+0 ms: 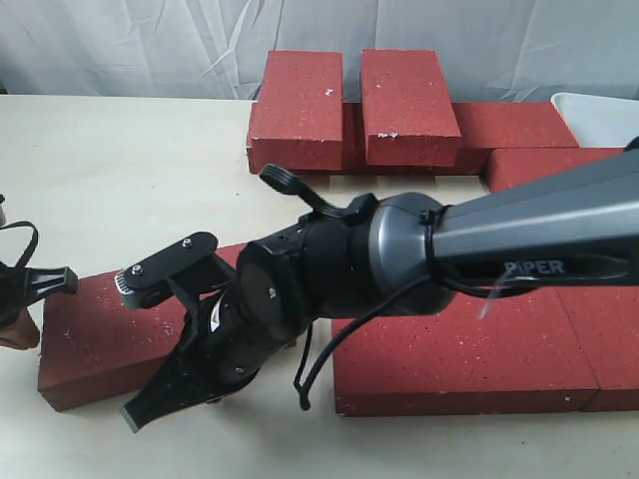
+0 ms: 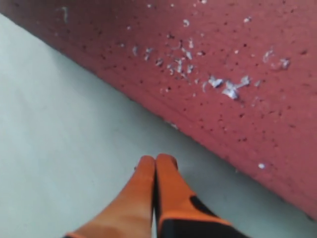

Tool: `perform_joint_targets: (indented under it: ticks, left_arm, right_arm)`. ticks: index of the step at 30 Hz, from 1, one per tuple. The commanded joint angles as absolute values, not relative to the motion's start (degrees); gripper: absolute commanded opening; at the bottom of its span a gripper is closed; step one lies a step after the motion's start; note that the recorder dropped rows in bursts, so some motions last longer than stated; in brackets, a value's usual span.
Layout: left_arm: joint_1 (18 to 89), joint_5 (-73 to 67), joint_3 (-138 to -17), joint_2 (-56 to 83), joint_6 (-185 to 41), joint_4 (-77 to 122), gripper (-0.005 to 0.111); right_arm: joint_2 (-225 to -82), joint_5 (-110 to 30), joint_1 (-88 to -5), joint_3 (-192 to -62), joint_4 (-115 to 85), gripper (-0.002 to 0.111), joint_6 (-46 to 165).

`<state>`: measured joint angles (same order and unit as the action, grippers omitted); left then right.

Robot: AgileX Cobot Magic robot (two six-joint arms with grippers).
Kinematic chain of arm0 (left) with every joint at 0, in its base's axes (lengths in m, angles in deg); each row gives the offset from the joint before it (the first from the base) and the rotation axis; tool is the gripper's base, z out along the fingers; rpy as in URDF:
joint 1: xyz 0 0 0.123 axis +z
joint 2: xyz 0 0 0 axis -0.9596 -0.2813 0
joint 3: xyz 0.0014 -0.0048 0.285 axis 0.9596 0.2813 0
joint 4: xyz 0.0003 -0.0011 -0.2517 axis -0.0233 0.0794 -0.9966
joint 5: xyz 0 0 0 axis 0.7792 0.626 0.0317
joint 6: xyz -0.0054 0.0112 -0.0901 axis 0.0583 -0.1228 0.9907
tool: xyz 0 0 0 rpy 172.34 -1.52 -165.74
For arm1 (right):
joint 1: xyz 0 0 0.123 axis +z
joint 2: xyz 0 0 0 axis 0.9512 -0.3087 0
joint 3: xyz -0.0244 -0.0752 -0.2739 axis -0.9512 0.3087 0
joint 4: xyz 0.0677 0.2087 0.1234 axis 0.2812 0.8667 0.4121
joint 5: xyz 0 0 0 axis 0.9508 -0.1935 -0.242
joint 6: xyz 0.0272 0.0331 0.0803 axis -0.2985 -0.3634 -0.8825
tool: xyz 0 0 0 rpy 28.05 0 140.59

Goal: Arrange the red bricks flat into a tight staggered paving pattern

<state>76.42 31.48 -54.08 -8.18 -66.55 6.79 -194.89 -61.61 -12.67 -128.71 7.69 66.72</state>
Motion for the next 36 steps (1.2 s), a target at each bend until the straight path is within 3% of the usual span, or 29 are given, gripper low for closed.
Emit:
perform_joint_targets:
  ticks: [1,22,36]
  left_arm:
    - [76.4,30.4,-54.3,-8.5,-69.7,2.5,0.000]
    - [76.4,25.7,-54.3,-8.5,-77.9,-6.1,0.000]
    - [76.4,28.1,-54.3,-8.5,-63.4,8.5,0.000]
  right_arm:
    - [-196.8,-57.6,-12.7,-129.0,7.5,-0.001,65.6]
    - [-197.3,-48.5,-12.7,-129.0,7.7,-0.001,60.3]
    - [-197.3,-49.9,-13.9,-129.0,9.9,-0.001,60.3]
